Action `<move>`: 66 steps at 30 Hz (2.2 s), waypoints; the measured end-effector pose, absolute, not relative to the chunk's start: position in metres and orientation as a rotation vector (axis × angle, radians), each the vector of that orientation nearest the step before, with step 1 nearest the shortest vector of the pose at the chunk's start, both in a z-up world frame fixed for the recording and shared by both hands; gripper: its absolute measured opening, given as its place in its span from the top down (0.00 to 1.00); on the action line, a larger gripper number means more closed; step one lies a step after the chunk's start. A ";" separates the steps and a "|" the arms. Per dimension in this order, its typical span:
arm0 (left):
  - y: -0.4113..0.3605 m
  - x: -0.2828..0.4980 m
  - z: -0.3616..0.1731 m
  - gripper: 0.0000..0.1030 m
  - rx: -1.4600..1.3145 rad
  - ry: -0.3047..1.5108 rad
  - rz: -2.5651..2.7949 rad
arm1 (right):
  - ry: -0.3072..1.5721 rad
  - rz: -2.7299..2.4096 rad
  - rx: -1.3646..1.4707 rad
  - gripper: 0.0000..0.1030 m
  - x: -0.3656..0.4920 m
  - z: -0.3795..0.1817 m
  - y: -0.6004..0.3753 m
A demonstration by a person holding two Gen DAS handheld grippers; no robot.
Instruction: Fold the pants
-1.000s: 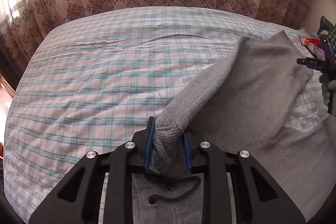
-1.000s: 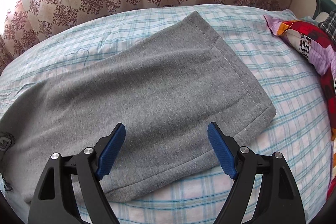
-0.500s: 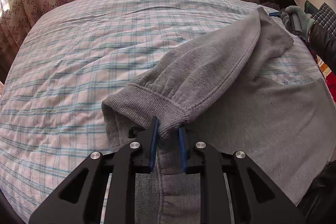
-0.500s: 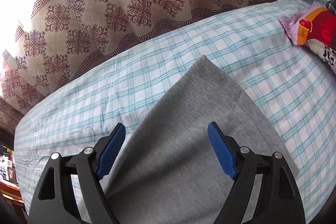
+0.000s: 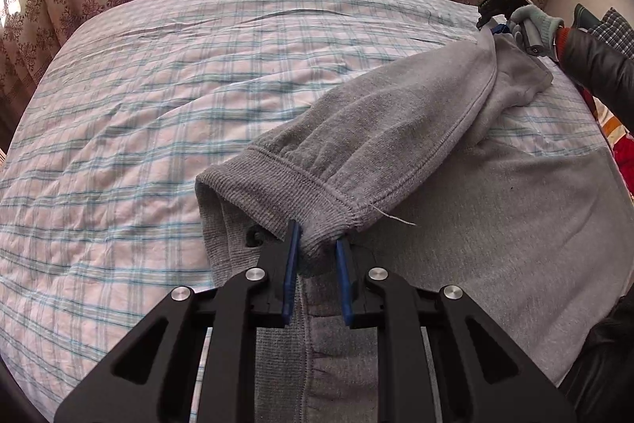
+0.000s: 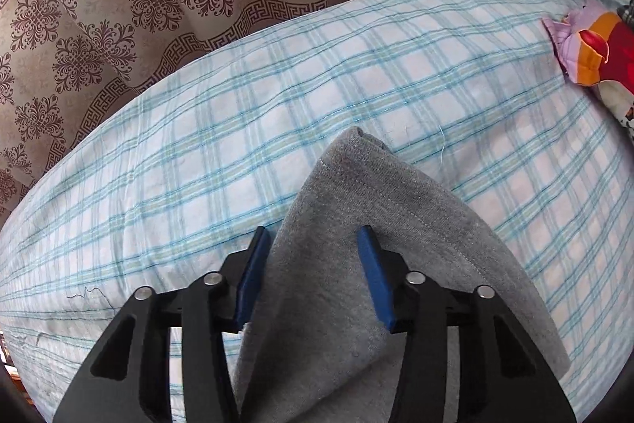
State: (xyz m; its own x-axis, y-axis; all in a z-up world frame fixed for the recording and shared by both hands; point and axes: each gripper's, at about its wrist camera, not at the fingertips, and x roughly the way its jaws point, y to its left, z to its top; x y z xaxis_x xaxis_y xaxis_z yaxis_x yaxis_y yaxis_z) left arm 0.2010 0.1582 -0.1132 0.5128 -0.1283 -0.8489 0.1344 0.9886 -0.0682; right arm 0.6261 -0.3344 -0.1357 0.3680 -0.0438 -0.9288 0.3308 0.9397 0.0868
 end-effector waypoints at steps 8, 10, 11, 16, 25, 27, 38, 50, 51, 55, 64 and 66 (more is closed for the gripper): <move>0.164 0.198 -0.092 0.85 0.016 0.959 -0.125 | 1.033 -0.244 0.378 0.96 0.573 -0.066 -0.377; 0.167 0.195 -0.083 0.86 0.022 0.935 -0.109 | 1.000 -0.240 0.423 0.96 0.552 -0.044 -0.394; 0.170 0.193 -0.078 0.86 0.021 0.924 -0.099 | 0.983 -0.238 0.441 0.96 0.541 -0.033 -0.401; 0.185 0.180 -0.053 0.86 -0.004 0.861 -0.077 | 0.886 -0.237 0.477 0.96 0.472 0.021 -0.433; 0.188 0.146 -0.034 0.87 -0.008 0.813 -0.096 | 0.856 -0.214 0.503 0.99 0.335 0.041 -0.478; 0.185 0.139 -0.037 0.87 -0.005 0.818 -0.101 | 0.900 -0.215 0.530 0.96 0.318 0.018 -0.483; 0.185 0.136 -0.041 0.87 -0.014 0.837 -0.068 | 1.015 -0.199 0.862 0.50 0.288 -0.123 -0.509; 0.179 0.153 -0.041 0.87 0.007 0.869 -0.021 | 1.008 -0.218 0.830 0.81 0.323 -0.156 -0.490; 0.179 0.154 -0.041 0.87 0.008 0.870 -0.019 | 1.008 -0.195 0.835 0.86 0.325 -0.153 -0.490; 0.177 0.157 -0.039 0.87 0.013 0.871 -0.011 | 0.941 -0.154 0.758 0.90 0.326 -0.112 -0.485; 0.180 0.149 -0.023 0.87 0.004 0.834 -0.020 | 0.755 -0.165 0.662 0.90 0.264 0.017 -0.512; 0.181 0.140 -0.021 0.87 0.007 0.825 -0.032 | 0.735 -0.174 0.660 0.90 0.234 0.033 -0.520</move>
State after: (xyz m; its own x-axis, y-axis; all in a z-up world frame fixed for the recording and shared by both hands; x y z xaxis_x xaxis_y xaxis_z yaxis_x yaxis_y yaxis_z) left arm 0.1397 0.1810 -0.0207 0.6779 -0.0262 -0.7347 0.0316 0.9995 -0.0064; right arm 0.2339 -0.5199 0.0328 0.7378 0.0771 -0.6707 0.3688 0.7860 0.4961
